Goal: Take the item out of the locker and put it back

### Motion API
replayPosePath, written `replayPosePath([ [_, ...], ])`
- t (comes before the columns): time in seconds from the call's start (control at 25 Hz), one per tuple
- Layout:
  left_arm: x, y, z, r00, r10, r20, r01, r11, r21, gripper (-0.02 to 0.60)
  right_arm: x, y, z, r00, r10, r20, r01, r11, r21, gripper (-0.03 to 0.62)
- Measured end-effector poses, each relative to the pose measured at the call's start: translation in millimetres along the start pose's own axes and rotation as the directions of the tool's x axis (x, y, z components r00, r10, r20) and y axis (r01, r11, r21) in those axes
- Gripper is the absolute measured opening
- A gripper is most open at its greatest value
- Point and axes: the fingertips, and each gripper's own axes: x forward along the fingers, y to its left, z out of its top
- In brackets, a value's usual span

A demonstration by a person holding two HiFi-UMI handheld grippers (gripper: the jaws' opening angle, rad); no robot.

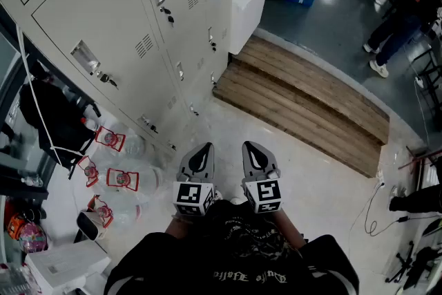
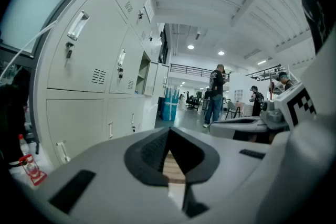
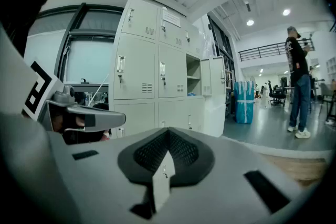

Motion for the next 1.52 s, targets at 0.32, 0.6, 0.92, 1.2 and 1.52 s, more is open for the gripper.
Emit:
replayPosePath([
  [0.32,2.8,14.9,-4.2,1.000,-0.026,0.004,0.026,1.000,-0.004,0.006,13.2,11.9,-5.6,1.000,-0.015,0.003,0.015,1.000,-0.001,0.003],
  [0.6,4.3,23.6,-6.3,0.999,-0.049,0.005,0.049,0.999,-0.010,0.006,15.2,7.6,-6.3,0.998,-0.063,0.028,0.062,0.997,0.046,0.005],
  [0.92,14.5,29.3,-8.5,0.998,-0.060,0.001,0.060,0.998,-0.027,0.006,24.6,4.7,-2.9,0.997,-0.052,0.056,0.048,0.996,0.069,0.005],
  [1.2,42.6,40.3,-8.9,1.000,-0.019,-0.015,0.019,1.000,-0.007,0.006,59.3,-12.6,-2.3,0.999,-0.008,0.047,0.006,0.999,0.045,0.005],
  [1.52,104.3,59.4,5.7,0.999,0.038,-0.014,-0.038,0.999,-0.010,0.006,117.2,-65.4,11.1,0.999,0.013,0.046,-0.013,1.000,0.013,0.005],
])
